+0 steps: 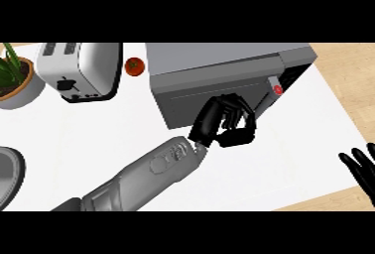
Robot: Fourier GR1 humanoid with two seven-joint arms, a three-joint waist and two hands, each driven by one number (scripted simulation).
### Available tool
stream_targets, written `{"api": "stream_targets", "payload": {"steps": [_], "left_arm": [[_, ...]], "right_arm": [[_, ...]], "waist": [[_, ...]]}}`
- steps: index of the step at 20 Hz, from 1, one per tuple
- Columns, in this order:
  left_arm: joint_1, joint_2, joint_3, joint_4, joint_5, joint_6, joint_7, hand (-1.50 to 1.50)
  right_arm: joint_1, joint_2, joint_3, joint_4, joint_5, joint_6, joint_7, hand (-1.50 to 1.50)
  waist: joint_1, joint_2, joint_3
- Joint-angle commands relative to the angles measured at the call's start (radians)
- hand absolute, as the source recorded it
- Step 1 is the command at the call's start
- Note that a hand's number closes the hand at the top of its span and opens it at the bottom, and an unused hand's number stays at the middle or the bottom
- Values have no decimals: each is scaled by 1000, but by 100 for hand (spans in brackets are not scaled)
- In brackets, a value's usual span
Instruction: Pick up the milk, place it into the microwave and close the microwave
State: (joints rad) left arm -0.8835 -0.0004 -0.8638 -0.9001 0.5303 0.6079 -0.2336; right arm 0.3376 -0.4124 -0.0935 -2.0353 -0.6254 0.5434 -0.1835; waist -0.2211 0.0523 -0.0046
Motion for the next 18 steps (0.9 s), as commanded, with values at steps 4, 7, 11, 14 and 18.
{"api": "stream_targets", "payload": {"steps": [4,7,11,14,18], "left_arm": [[-74,0,59,99,115,-20,-63,150],[-88,0,82,113,150,-16,-89,150],[-84,0,73,115,197,-19,-113,150],[-85,0,84,132,229,-38,-122,150],[-80,0,102,138,280,-23,-132,150]], "right_arm": [[-20,-20,-6,-30,-47,-19,41,-150],[-18,-25,-27,-41,-67,-43,55,-150],[-24,-37,-40,-45,-87,-38,60,-150],[-46,-47,-50,-56,-104,-47,67,-150],[-46,-46,-43,-60,-127,-42,72,-150]], "waist": [[-12,9,1],[-16,8,1],[-39,13,2],[-33,18,1],[-40,19,3]]}}
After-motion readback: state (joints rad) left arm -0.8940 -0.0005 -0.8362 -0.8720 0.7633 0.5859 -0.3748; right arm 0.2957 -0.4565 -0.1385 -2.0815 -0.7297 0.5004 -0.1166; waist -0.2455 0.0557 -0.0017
